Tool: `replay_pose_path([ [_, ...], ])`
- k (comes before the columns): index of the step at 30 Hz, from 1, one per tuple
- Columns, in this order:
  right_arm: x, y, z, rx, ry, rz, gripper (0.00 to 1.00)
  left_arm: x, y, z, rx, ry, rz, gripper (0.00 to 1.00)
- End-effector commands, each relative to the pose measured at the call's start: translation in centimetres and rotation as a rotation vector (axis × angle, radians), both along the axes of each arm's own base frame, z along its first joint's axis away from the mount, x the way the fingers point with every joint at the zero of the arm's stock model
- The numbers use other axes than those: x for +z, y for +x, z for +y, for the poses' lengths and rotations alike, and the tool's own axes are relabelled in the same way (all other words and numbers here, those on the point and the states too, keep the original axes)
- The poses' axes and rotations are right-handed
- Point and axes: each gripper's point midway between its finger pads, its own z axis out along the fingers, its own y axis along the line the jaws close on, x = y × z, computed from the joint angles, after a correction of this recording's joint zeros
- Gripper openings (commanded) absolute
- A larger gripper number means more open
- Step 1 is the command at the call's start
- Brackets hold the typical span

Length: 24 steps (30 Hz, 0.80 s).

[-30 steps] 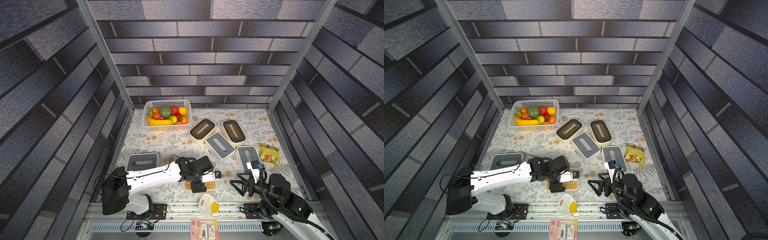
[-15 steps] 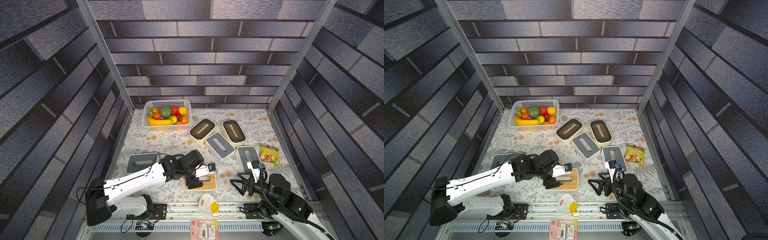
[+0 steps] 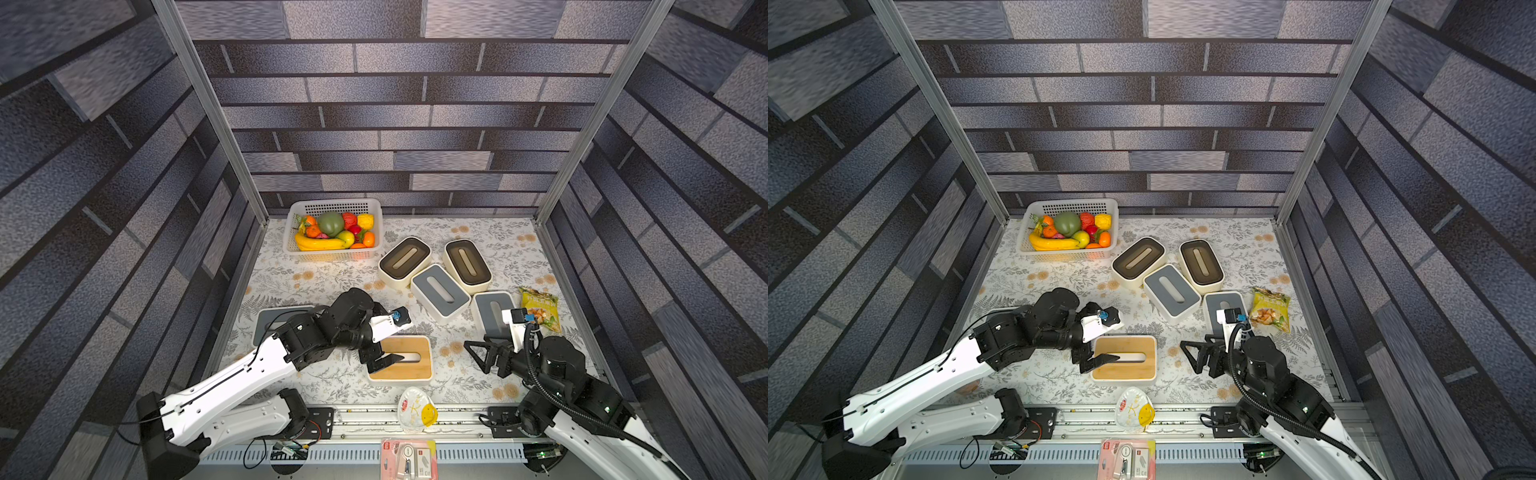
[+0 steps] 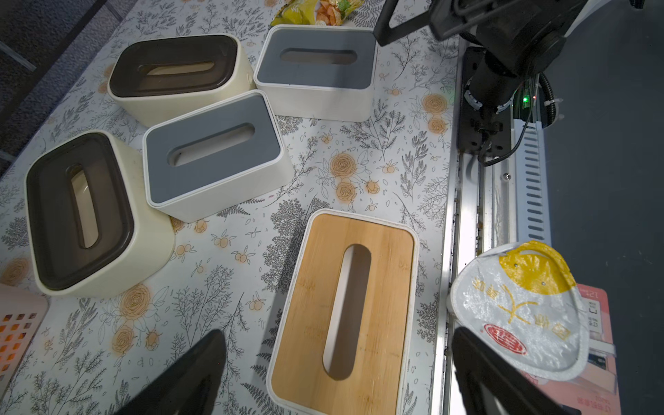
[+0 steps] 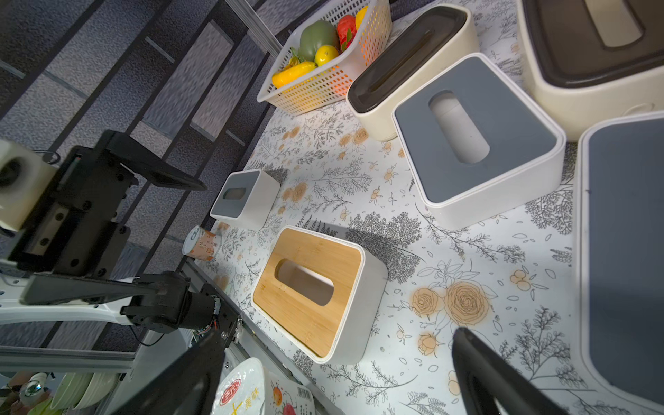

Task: Stack the tissue boxes
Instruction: Pick up the tissue box from the center of the board.

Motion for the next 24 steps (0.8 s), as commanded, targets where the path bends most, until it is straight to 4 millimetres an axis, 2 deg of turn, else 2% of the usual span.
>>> replay_pose_path([
  [1, 0.9, 0.6, -0.9, -0.047, -0.051, -0.019, 1.00, -0.6, -1.2, 0.0, -0.037, 0.011, 0.078, 1.00],
  [5, 2.1, 1.2, -1.1, -0.060, -0.108, -0.037, 1.00, -0.4, -1.3, 0.1, -0.042, -0.004, 0.108, 1.00],
  [9, 3.4, 2.1, -1.6, -0.090, -0.166, -0.063, 1.00, 0.9, -0.6, -0.1, 0.004, -0.055, 0.108, 1.00],
  [11, 3.9, 2.7, -1.6, -0.102, -0.203, -0.075, 1.00, 1.8, 0.2, -0.3, 0.058, -0.089, 0.102, 1.00],
  [14, 4.4, 4.0, -1.1, -0.104, -0.272, -0.071, 1.00, 3.0, 2.5, 0.1, 0.224, -0.145, 0.151, 1.00],
  [18, 4.1, 6.2, 0.7, -0.080, -0.370, -0.048, 1.00, 3.3, 5.7, 2.2, 0.498, -0.259, 0.306, 1.00],
  [22, 3.1, 9.0, 2.5, -0.047, -0.497, -0.049, 1.00, 1.9, 8.6, 5.4, 0.795, -0.386, 0.550, 1.00],
  [24, 2.3, 10.8, 3.0, -0.058, -0.588, -0.035, 1.00, 0.1, 9.7, 6.7, 0.918, -0.442, 0.672, 1.00],
])
